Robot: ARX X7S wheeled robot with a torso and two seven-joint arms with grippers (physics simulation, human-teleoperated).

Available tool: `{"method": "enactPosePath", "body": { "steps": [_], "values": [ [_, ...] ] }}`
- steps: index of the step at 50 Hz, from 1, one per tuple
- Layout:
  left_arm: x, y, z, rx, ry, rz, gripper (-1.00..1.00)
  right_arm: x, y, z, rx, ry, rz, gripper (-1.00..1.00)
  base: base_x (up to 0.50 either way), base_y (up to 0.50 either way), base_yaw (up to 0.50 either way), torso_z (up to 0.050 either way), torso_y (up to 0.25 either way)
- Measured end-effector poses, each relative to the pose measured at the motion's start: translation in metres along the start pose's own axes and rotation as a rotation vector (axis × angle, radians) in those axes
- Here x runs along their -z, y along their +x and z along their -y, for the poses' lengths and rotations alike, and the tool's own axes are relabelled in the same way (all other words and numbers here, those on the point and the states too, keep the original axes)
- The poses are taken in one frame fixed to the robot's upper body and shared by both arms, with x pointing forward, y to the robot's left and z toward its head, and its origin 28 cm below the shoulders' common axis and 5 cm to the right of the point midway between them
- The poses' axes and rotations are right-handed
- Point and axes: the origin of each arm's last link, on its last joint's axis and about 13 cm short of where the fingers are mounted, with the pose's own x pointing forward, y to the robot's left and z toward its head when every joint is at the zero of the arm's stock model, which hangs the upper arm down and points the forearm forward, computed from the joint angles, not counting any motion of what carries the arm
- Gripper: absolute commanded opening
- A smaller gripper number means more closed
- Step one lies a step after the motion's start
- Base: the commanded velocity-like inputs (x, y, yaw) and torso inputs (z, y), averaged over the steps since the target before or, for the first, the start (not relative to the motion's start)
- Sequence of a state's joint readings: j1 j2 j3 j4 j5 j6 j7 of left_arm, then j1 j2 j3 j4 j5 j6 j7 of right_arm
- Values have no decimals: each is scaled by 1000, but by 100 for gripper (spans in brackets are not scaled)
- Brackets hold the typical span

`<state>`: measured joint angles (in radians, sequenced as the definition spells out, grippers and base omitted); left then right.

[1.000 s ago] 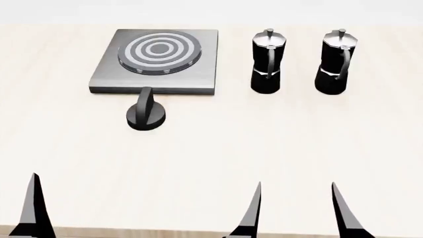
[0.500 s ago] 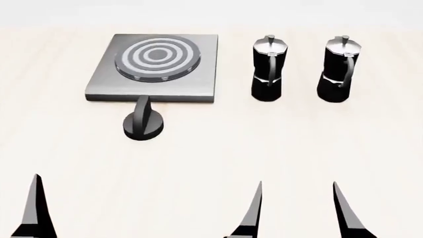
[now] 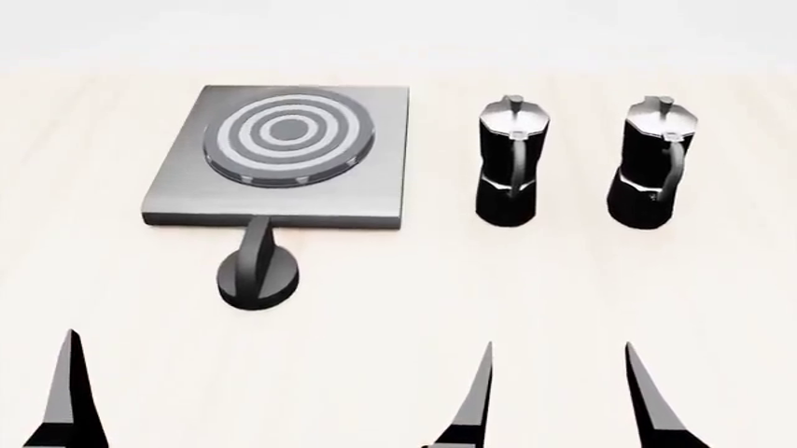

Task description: Turn off the stove.

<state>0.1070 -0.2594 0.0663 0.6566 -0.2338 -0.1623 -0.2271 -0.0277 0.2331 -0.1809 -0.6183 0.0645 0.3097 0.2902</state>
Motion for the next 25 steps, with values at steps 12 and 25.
{"method": "enactPosePath", "body": {
  "steps": [12, 25],
  "values": [
    [0, 0, 0, -1, 0, -1, 100, 0, 0, 0, -3, 2, -3, 100, 222, 0, 0, 0, 0],
    [0, 0, 0, -2, 1, -1, 100, 0, 0, 0, -4, 5, -4, 100, 197, 0, 0, 0, 0]
  ]
}}
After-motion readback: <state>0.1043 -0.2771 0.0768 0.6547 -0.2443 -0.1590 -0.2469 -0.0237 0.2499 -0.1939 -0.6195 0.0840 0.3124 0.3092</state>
